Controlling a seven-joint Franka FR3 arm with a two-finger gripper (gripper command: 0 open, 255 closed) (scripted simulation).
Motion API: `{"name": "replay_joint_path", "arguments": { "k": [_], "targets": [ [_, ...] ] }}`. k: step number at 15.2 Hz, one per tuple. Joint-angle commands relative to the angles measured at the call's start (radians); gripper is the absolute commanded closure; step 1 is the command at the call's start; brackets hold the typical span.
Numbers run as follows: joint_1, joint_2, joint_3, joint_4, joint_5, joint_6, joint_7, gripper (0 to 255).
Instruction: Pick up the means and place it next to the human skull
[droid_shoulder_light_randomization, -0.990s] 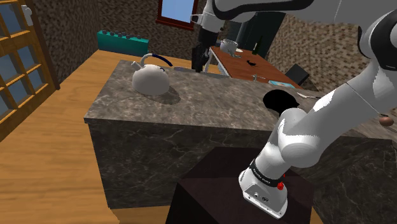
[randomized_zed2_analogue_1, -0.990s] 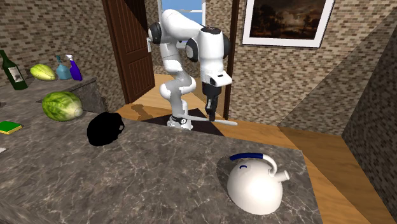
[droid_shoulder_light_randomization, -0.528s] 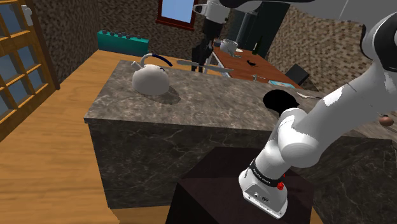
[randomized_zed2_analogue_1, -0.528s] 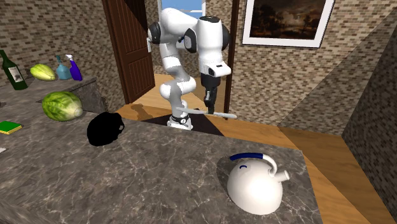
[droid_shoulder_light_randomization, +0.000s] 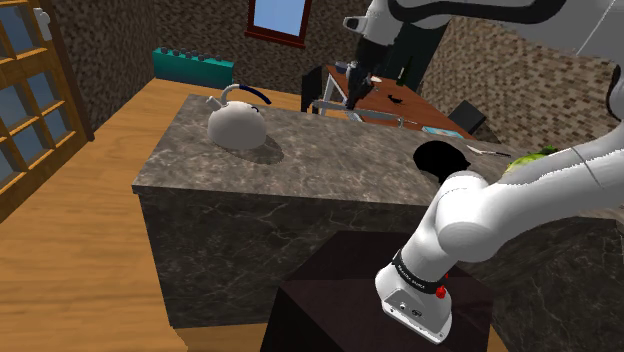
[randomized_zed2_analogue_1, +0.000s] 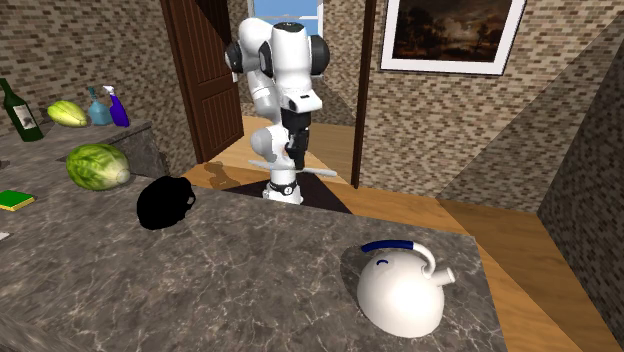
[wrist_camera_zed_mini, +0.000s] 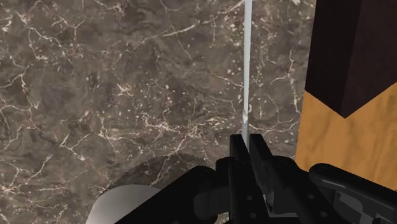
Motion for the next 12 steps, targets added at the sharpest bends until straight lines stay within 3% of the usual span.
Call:
{"name": "replay_joint_path", "arguments": {
  "k": [1, 12],
  "targets": [
    [-0.024, -0.056, -0.022, -0.036, -0.026, -0.018, -0.032, 255],
    [-0.167, -0.326, -0.144, -0.137, -0.177, -0.166, -0.220, 255]
  ]
}}
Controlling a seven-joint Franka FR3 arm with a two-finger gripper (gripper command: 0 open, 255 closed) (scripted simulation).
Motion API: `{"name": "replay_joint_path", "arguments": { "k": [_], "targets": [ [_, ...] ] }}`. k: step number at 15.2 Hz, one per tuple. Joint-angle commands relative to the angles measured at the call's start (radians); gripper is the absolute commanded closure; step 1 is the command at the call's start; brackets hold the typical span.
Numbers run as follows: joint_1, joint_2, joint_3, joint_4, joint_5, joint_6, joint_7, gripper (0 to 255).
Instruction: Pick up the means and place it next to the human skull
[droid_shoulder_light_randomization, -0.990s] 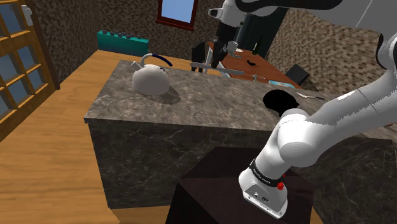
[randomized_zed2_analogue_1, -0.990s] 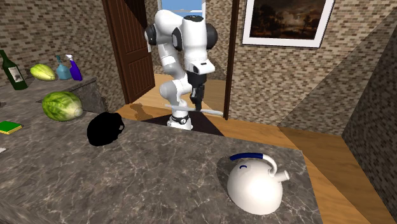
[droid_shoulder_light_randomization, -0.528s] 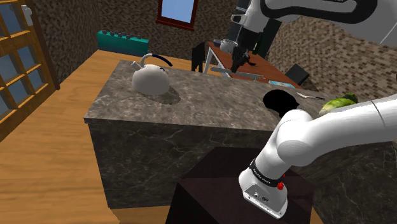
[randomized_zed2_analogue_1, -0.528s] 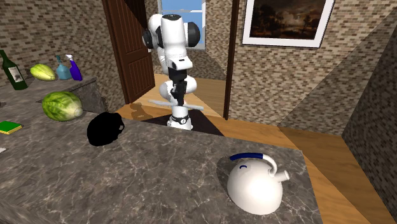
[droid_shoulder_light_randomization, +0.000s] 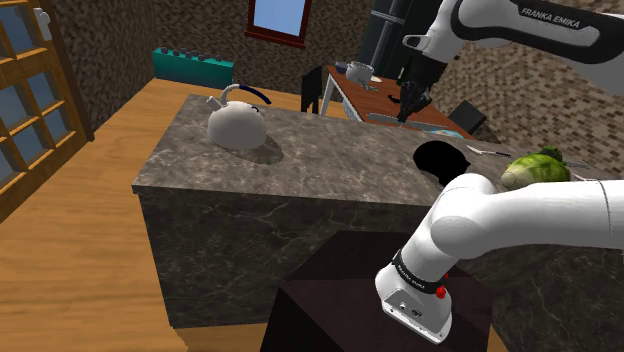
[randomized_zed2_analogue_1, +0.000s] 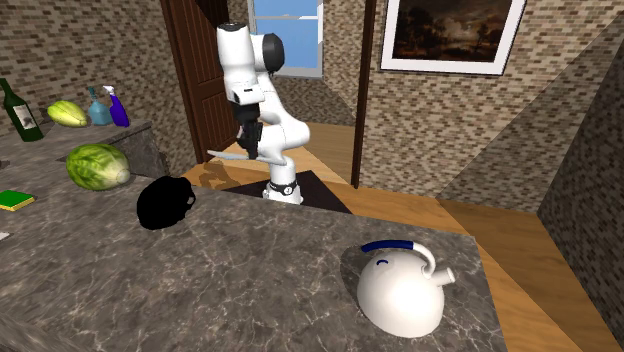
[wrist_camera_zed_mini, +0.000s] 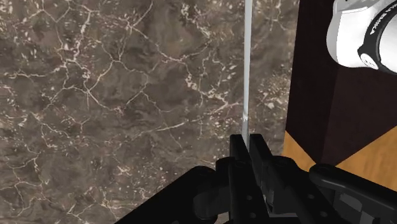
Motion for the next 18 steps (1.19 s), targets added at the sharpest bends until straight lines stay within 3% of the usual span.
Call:
{"name": "replay_joint_path", "arguments": {
  "k": [1, 10, 18],
  "targets": [
    [-0.026, -0.037, -0.031, -0.003, -0.033, -0.028, -0.044, 255],
    [-0.131, -0.159, -0.168, 0.031, -0.182, -0.143, -0.245, 255],
    [-0.183, -0.197, -0.307, 0.135, -0.320, -0.216, -0.439, 255]
  ]
}}
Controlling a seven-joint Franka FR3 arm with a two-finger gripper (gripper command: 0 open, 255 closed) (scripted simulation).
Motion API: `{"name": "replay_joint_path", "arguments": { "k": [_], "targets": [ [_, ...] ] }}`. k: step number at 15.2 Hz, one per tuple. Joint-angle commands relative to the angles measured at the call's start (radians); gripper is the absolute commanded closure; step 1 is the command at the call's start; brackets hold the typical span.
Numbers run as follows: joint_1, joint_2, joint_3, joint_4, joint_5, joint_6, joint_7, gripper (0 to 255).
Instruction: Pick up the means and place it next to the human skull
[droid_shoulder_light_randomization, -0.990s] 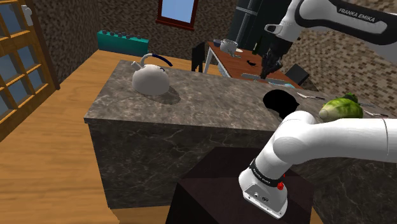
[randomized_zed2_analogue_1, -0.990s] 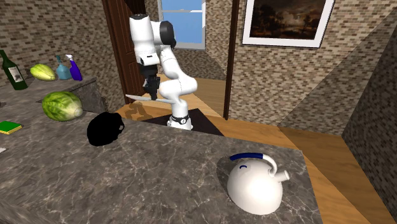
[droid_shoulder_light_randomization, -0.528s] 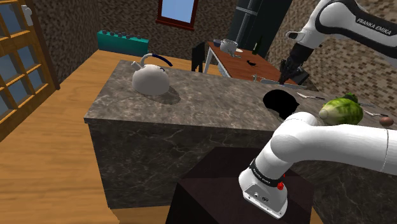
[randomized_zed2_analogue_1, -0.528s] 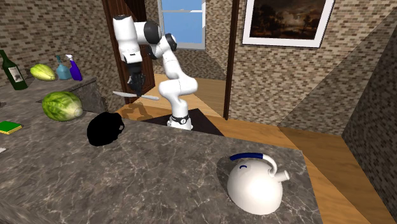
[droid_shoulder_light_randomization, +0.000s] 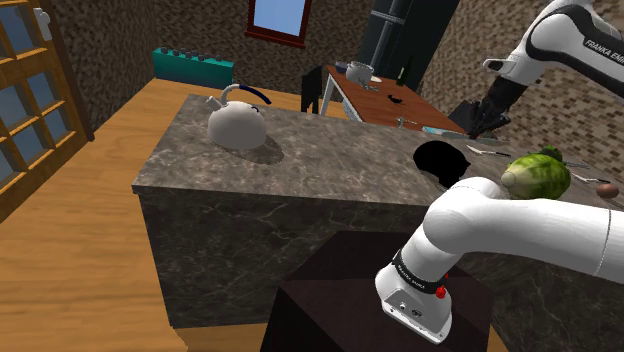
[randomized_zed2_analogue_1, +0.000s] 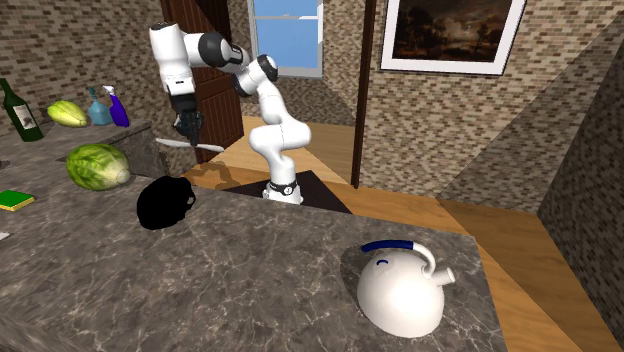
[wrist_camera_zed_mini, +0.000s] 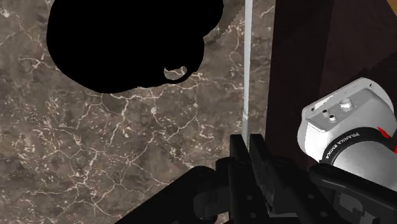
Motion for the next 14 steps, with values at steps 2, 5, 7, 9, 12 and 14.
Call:
{"name": "replay_joint_path", "arguments": {
  "k": [2, 5, 7, 9, 12, 14],
  "targets": [
    [-0.010, -0.004, -0.054, 0.057, -0.052, -0.027, -0.078, 255],
    [-0.009, -0.001, -0.109, 0.118, -0.100, -0.044, -0.152, 255],
    [-0.004, 0.005, -0.147, 0.164, -0.131, -0.054, -0.201, 255],
    [0.005, 0.012, -0.185, 0.213, -0.161, -0.063, -0.251, 255],
    [0.026, 0.026, -0.243, 0.295, -0.203, -0.074, -0.325, 255],
    [0.046, 0.036, -0.284, 0.355, -0.229, -0.081, -0.374, 255]
  ]
}}
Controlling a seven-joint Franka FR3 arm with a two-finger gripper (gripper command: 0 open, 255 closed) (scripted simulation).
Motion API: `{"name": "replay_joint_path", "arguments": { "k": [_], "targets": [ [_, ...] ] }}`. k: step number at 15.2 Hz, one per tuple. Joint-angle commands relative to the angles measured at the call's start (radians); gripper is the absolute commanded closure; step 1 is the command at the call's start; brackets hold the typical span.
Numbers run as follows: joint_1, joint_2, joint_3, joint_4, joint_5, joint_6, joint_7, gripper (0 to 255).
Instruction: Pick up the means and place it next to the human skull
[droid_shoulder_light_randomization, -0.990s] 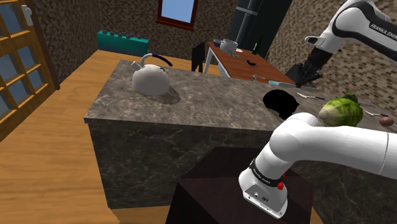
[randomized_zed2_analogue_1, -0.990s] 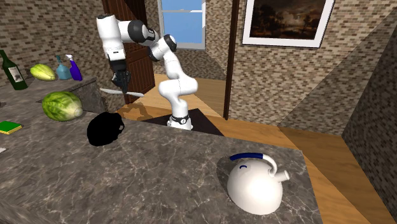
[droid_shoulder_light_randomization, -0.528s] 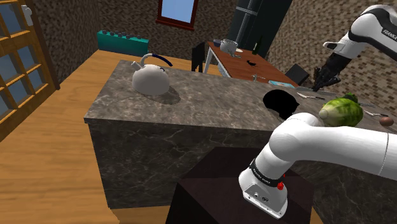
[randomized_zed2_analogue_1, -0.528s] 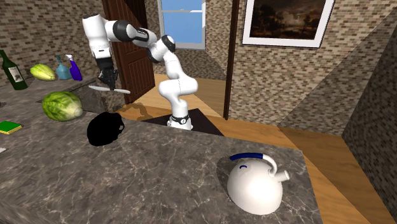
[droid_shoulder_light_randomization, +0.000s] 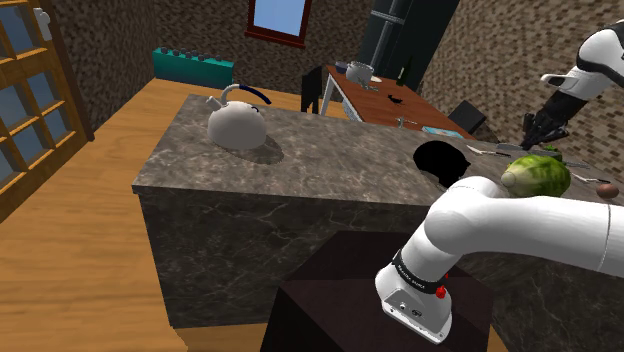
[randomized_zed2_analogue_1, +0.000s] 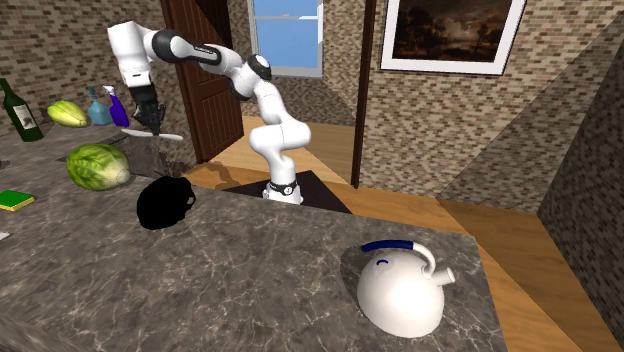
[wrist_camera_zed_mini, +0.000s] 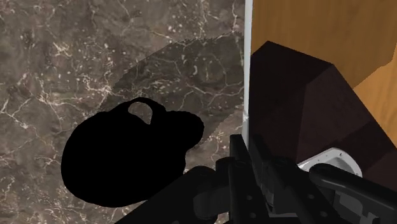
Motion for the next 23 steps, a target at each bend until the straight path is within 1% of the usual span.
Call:
{"name": "replay_joint_path", "arguments": {
  "k": [1, 4, 13, 23],
  "targets": [
    [0.024, 0.010, -0.048, 0.061, -0.032, -0.002, -0.053, 255],
    [0.068, 0.028, -0.114, 0.166, -0.070, -0.012, -0.131, 255],
    [0.037, -0.029, -0.159, 0.053, -0.119, 0.063, -0.108, 255],
    [0.012, -0.081, -0.225, -0.051, -0.182, 0.144, -0.087, 255]
  ]
}}
